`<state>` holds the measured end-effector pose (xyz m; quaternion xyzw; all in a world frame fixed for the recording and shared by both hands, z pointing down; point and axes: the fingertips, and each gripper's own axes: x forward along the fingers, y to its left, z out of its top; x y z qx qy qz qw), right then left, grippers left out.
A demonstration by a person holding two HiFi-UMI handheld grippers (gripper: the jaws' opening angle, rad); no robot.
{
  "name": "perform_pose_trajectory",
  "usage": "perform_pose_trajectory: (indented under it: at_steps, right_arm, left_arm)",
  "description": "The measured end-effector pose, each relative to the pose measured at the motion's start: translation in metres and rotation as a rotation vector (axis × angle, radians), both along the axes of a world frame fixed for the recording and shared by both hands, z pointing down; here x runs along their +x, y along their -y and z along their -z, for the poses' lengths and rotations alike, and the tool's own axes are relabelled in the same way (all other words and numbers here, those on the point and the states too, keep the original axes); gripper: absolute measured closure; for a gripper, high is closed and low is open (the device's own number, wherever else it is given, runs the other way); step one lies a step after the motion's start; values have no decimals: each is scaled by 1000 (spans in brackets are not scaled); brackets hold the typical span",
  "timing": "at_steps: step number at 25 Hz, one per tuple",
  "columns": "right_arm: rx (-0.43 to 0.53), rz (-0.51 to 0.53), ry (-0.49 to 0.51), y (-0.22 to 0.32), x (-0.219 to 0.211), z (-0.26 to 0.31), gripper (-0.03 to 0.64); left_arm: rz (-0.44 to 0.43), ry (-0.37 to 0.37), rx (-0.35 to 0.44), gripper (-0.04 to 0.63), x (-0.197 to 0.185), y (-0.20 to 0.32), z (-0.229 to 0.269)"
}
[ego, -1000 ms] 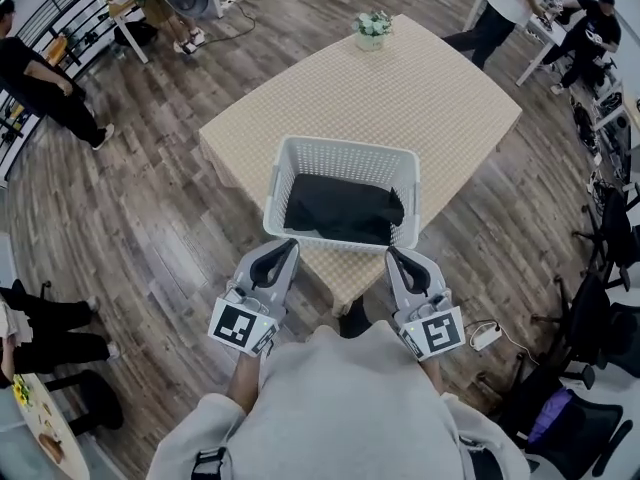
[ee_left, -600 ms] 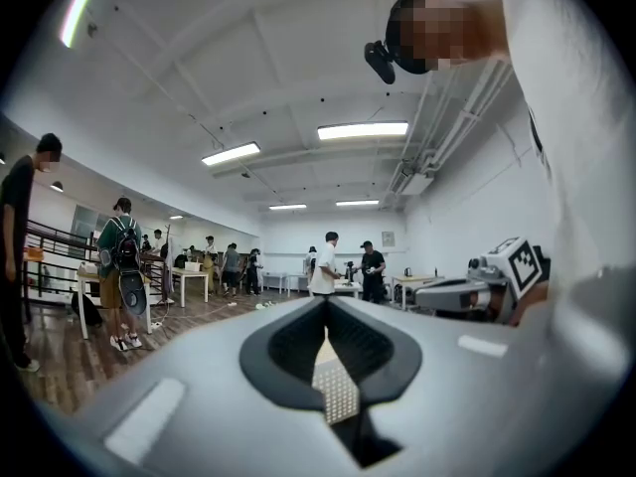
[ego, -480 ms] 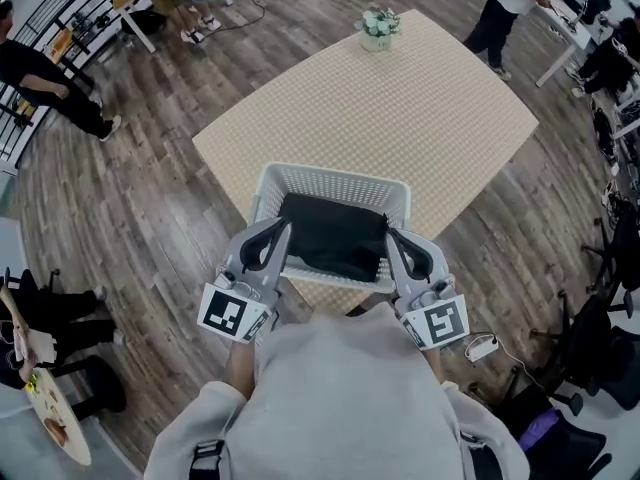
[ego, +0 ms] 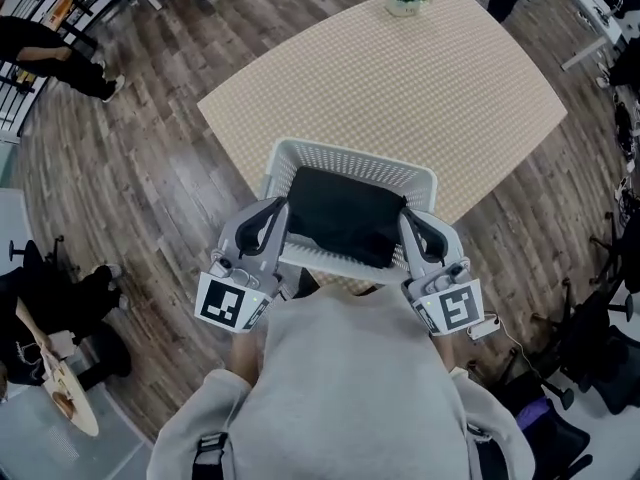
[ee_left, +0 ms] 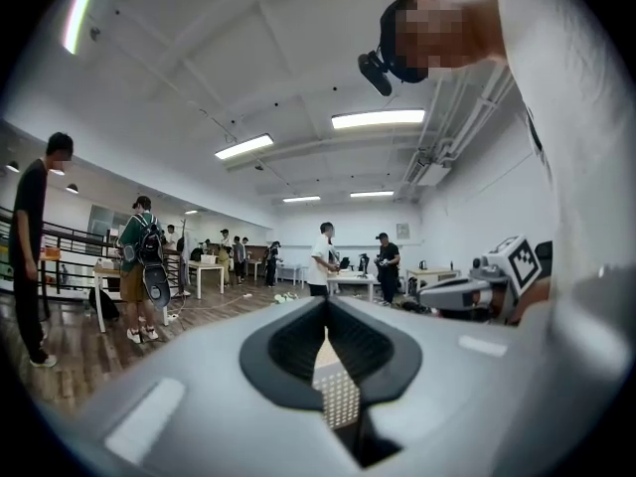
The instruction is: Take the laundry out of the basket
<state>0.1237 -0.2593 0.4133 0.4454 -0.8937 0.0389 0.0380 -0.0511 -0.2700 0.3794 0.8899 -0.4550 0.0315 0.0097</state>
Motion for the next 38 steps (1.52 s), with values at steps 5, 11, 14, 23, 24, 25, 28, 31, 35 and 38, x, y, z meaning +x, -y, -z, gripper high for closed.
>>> perform_pose_trajectory:
  at_steps: [5,11,14,23,24,25,28,31,35,38]
  right_arm:
    - [-59,-44,-14,4,-18,-18,618]
    - [-129,-70,-44,2,-31,-38,618]
    - [-162,-76,-53,0,-40,-49,618]
    - [-2,251,-1086,-13,-81,-124,618]
    - [8,304,-1151,-16,-85,-132,618]
    - [2,344,-1165,-18,-88,-138,618]
    - [-43,399,-1128,-17,-95,-144,618]
    - [-137,423,-1046,-15,-104,-152,617]
    - [-340,528,-971,-23,-116,-180,443]
    - [-478,625,-971,-25,-127,-217,246]
  left_arm:
    - [-9,3,-14,584,-28,12,-12]
    - [-17,6,-73,584,-52,17,-38]
    - [-15,4,-95,584,-63,19,-49]
    - [-8,-36,-111,584,-79,24,-58]
    - [-5,-40,-109,584,-79,24,-57]
    - [-1,-44,-107,584,-79,24,-56]
    - [10,-63,-103,584,-82,24,-54]
    - [24,-76,-104,584,-88,24,-54]
    - [33,-88,-107,584,-91,21,-55]
    - [37,-103,-109,584,-95,25,-57]
